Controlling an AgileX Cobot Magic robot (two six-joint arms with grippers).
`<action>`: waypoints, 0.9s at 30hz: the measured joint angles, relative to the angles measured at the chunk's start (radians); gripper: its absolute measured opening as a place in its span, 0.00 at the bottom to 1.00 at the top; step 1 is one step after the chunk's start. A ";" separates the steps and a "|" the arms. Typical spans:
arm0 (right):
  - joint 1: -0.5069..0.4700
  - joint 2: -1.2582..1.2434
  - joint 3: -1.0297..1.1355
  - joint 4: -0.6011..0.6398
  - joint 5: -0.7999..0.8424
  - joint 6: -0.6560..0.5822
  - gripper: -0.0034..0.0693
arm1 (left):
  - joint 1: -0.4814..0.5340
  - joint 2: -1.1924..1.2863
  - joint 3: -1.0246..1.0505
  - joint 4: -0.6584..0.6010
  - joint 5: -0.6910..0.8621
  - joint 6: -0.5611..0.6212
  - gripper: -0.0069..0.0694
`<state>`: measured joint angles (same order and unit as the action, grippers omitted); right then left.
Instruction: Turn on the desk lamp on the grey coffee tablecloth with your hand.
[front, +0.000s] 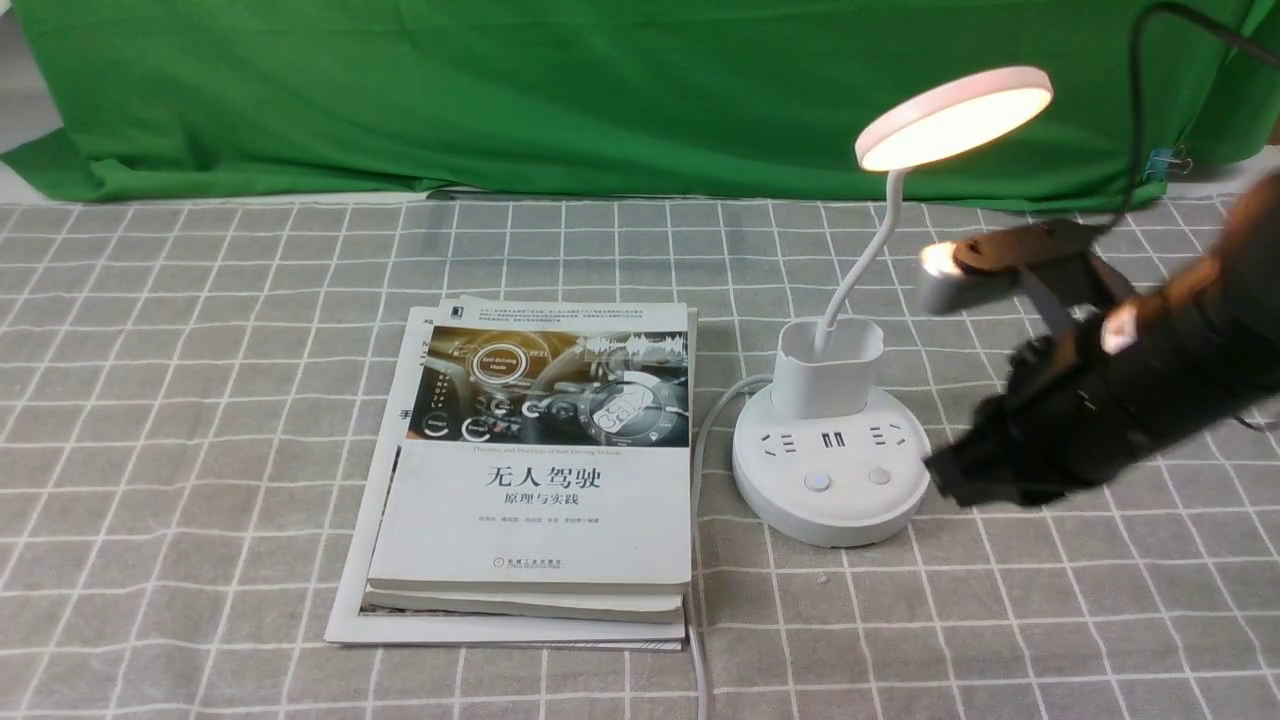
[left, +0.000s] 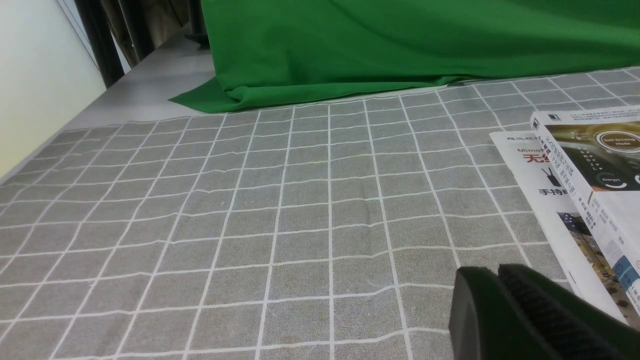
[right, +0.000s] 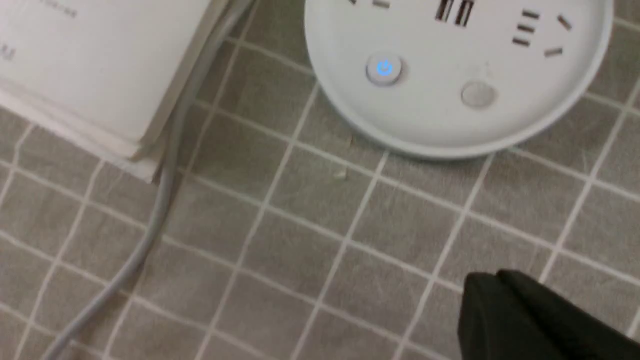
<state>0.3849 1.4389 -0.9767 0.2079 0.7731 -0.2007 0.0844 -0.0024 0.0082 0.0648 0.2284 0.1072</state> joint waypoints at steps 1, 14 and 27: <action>0.000 -0.048 0.031 0.000 -0.006 0.004 0.09 | 0.000 0.000 0.000 0.000 0.000 0.000 0.12; 0.000 -0.451 0.228 -0.001 -0.033 0.027 0.13 | 0.000 0.000 0.000 0.000 0.000 0.000 0.12; -0.076 -0.800 0.456 -0.076 -0.367 0.022 0.08 | 0.000 0.000 0.000 0.000 0.000 0.000 0.12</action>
<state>0.3090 0.6392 -0.5205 0.1315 0.4057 -0.1783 0.0844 -0.0024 0.0082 0.0648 0.2284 0.1072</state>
